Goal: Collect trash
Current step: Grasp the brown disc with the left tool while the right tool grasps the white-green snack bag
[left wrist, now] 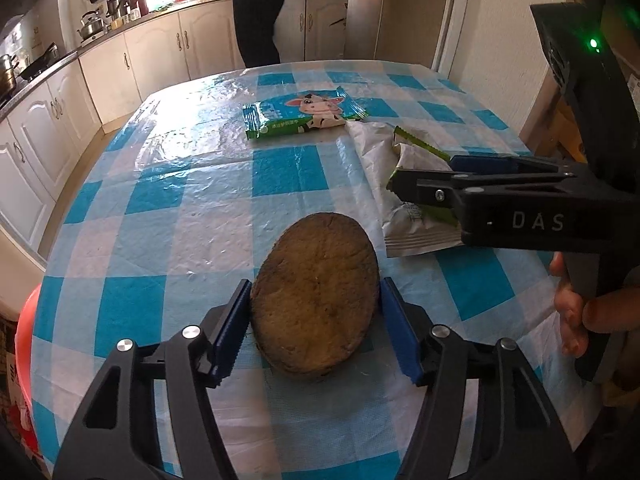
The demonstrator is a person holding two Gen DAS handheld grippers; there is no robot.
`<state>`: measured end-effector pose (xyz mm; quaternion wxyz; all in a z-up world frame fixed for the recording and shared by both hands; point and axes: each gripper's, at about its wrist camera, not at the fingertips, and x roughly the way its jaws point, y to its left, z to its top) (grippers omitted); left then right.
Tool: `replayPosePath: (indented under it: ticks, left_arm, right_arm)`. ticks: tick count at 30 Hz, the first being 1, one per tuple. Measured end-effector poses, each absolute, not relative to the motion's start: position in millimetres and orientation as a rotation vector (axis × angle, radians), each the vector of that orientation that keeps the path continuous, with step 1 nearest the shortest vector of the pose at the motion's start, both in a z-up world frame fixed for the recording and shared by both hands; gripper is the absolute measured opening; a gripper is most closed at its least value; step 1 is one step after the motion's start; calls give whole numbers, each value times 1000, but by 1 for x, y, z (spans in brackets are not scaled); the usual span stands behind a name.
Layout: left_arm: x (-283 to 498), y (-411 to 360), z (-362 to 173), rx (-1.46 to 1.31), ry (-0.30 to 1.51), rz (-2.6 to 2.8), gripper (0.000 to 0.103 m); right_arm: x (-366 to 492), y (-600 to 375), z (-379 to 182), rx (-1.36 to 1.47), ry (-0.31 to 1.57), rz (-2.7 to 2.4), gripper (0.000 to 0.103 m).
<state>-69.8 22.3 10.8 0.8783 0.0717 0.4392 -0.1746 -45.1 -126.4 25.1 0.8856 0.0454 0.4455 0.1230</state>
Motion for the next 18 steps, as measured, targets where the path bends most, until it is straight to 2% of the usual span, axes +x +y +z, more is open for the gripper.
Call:
replayPosePath:
  ticks: [2,4,8,12,18]
  left_arm:
    - [-71,22,11,149,911,-362,64]
    - [-71,22,11,143,908,-359,64]
    - [-71,25,11,125,908,-360,63]
    - [-69,30,12,95,911,-360,63]
    - [-68,39,14,52,918,-346,63]
  right_arm:
    - [-45,-129,25,94,926,249,70]
    - [-46,-132,23,92,930,224,50]
    - [-47,-139,23,121,922,216,44]
    - [-49,-150,24,172,914,196,29]
    - [-57,-167,25,246,902,177,21]
